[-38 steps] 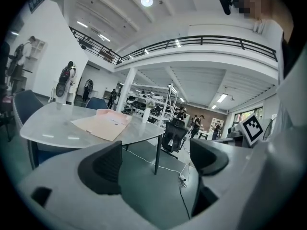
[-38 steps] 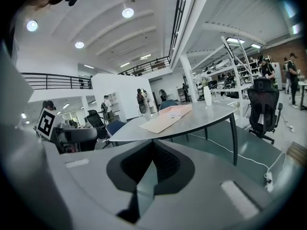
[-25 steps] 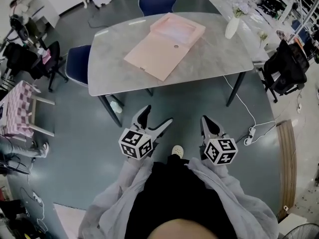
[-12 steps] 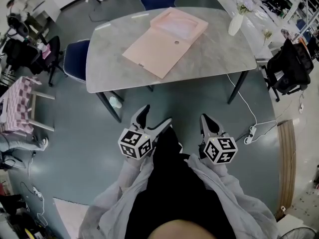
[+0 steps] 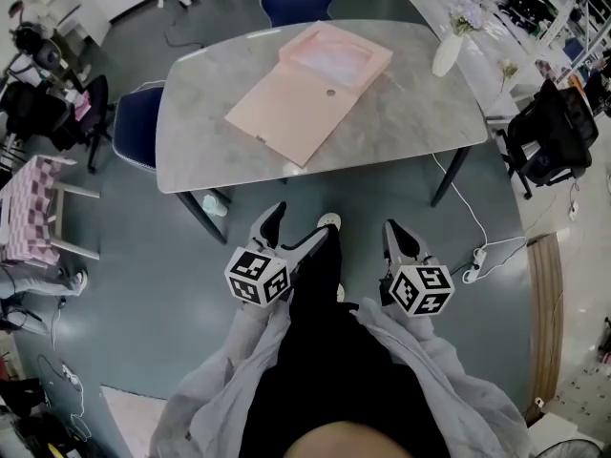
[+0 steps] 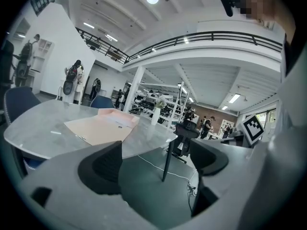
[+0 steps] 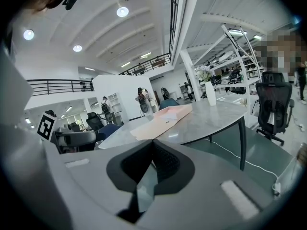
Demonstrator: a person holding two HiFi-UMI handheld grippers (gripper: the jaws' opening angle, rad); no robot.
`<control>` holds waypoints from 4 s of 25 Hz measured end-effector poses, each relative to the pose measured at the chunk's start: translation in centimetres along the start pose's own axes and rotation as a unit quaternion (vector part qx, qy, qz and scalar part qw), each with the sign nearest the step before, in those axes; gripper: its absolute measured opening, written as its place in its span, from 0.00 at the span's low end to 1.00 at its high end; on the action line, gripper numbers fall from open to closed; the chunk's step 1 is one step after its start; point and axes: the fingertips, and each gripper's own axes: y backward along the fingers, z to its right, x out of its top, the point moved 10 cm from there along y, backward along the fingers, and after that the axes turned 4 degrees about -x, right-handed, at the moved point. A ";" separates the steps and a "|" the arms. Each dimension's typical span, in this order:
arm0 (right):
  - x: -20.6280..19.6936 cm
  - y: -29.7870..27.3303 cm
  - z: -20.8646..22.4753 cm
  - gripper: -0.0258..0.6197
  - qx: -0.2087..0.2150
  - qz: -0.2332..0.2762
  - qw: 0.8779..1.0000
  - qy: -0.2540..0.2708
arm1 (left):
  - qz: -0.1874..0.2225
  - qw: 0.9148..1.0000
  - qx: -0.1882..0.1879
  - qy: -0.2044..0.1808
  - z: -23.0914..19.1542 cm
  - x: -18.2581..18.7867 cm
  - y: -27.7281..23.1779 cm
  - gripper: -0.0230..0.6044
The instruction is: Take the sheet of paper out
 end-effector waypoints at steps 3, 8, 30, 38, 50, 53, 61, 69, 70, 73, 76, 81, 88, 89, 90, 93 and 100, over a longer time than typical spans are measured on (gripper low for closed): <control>1.1 -1.8 0.5 0.05 0.006 0.001 1.000 0.003 | 0.005 1.000 0.004 0.002 -1.0 0.9 -1.5 0.73; 3.5 -5.2 1.6 0.05 0.012 0.002 1.000 0.007 | 0.009 1.000 0.005 0.004 -3.0 2.7 -4.5 0.73; 14.6 -21.0 6.1 0.05 0.013 0.009 1.000 0.007 | 0.014 0.999 -0.007 0.032 -14.1 12.3 -17.6 0.73; 16.5 -25.4 7.8 0.05 -0.001 0.004 1.000 0.000 | 0.020 0.997 -0.004 0.074 -18.5 13.7 -21.0 0.72; 18.5 -30.2 8.6 0.05 -0.008 0.002 1.000 0.023 | 0.003 0.996 -0.020 0.084 -23.2 14.4 -25.2 0.72; 19.2 -30.9 8.7 0.05 -0.001 -0.005 0.999 0.033 | 0.008 0.996 -0.023 0.091 -23.5 14.7 -26.1 0.71; 22.0 -34.3 10.6 0.05 0.031 -0.013 0.998 0.052 | 0.026 0.993 -0.006 0.111 -24.1 15.7 -28.7 0.69; 25.5 -39.2 12.8 0.05 0.064 -0.015 0.997 0.050 | 0.030 0.989 0.021 0.145 -25.9 17.1 -31.7 0.65; 25.7 -39.7 12.9 0.05 0.069 -0.017 0.996 0.049 | 0.031 0.987 0.021 0.154 -26.1 17.2 -32.1 0.65; 25.6 -40.8 12.7 0.05 0.086 -0.030 0.995 0.048 | 0.033 0.983 0.021 0.180 -26.6 17.1 -32.9 0.64; 25.4 -41.8 12.7 0.05 0.100 -0.043 0.993 0.053 | 0.037 0.976 0.025 0.213 -27.7 16.9 -34.1 0.64; 25.0 -42.9 13.7 0.05 0.114 -0.066 0.990 0.053 | 0.046 0.951 0.040 0.302 -29.3 16.1 -36.2 0.64; 24.6 -44.3 14.5 0.05 0.125 -0.078 0.988 0.044 | 0.074 0.879 0.037 0.469 -32.5 14.4 -38.7 0.64; 24.4 -44.5 14.5 0.05 0.126 -0.081 0.988 0.042 | 0.077 0.868 0.031 0.490 -33.0 14.1 -39.0 0.64; 24.3 -44.6 14.5 0.05 0.127 -0.083 0.988 0.041 | 0.077 0.857 0.028 0.508 -33.5 13.7 -39.3 0.64; 23.7 -44.7 14.7 0.05 0.128 -0.091 0.987 0.037 | 0.068 0.837 0.032 0.542 -34.7 12.7 -40.2 0.64; 23.2 -45.1 15.3 0.05 0.128 -0.099 0.986 0.026 | 0.067 0.805 0.053 0.587 -36.4 11.4 -41.8 0.63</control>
